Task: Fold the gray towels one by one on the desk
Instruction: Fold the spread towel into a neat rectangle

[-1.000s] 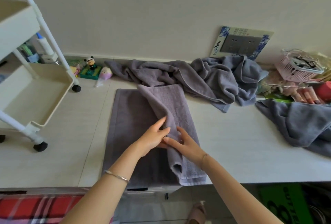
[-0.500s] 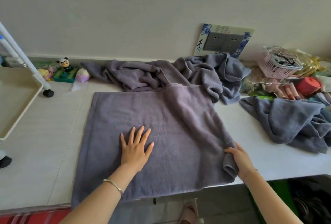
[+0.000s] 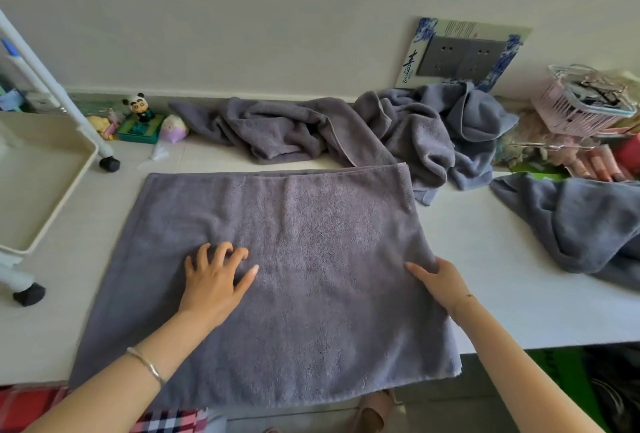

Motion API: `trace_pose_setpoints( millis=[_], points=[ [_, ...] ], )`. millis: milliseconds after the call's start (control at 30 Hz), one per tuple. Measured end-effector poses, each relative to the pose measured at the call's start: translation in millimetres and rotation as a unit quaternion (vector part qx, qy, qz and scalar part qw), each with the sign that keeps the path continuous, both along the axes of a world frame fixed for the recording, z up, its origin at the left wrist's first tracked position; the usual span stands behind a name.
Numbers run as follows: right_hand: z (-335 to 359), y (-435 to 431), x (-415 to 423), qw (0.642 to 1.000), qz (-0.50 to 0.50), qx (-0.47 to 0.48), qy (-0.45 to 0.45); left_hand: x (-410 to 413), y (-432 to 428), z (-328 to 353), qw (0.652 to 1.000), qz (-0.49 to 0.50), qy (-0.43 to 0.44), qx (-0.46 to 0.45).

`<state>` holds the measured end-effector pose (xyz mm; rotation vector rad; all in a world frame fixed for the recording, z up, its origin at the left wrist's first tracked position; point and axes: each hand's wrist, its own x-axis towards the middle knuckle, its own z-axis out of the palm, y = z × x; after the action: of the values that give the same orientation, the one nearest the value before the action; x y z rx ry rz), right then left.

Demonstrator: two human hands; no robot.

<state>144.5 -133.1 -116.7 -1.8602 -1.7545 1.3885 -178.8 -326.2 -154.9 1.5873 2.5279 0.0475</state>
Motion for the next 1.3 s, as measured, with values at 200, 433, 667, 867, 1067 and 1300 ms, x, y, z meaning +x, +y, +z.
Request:
trace_pose_setpoints(
  millis=[200,433,667,867,1067,1300],
  points=[
    [6,11,-2,0.977,0.066,0.174,-0.106,-18,34,24,0.998,0.043,0.001,0.054],
    [6,79,-125,0.92,0.26,0.292,0.003,-39,143,18,0.992,-0.076,-0.072,0.073],
    [-18,124,-174,0.871,0.357,0.301,-0.151,-77,179,14,0.991,-0.093,-0.064,0.077],
    [-21,131,-181,0.815,0.398,0.381,-0.181,-101,180,18,0.98,-0.153,-0.085,0.09],
    [-24,131,-177,0.797,0.391,0.448,-0.104,-99,177,32,0.969,-0.188,-0.049,0.153],
    [-24,144,-196,0.874,0.359,0.306,-0.117,-104,200,21,0.992,-0.099,-0.075,0.038]
  ],
)
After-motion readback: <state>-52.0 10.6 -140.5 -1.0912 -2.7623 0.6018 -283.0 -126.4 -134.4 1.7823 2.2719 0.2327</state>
